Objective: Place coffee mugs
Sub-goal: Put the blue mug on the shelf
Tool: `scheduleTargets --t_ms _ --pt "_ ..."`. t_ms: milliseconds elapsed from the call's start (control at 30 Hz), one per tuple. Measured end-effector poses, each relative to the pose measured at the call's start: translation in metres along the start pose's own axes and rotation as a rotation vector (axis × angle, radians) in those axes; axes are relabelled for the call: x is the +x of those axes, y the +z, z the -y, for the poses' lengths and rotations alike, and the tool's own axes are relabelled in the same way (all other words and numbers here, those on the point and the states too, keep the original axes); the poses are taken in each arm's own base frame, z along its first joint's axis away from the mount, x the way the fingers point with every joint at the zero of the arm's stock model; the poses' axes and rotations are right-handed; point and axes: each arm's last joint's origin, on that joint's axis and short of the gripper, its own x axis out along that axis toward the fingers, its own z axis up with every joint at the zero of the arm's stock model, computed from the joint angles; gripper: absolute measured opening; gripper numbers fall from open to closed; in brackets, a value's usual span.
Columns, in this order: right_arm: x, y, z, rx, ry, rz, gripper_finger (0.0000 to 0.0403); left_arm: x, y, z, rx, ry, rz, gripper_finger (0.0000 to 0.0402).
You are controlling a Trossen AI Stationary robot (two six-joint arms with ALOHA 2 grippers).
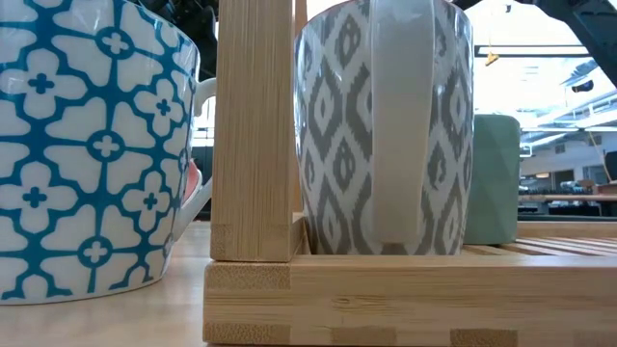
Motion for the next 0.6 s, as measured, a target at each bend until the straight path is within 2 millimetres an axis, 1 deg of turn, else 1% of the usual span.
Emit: scheduleTargets --t_ms 300,433,600 --pt "-0.0005 -0.0012 0.0029 0.007 -0.002 0.003 0.0167 0.0000 0.0000 0.0001 0.000 0.000 0.000 0.0176" --pt "-0.0005 -0.0003 0.0012 0.006 0.049 0.030 0.0167 0.0000 0.0000 0.0001 0.001 0.000 0.000 0.0176" --pt "0.0024 -0.0006 0.0011 0.005 0.045 0.048 0.0167 0.0000 0.0000 0.0001 0.001 0.000 0.000 0.0176"
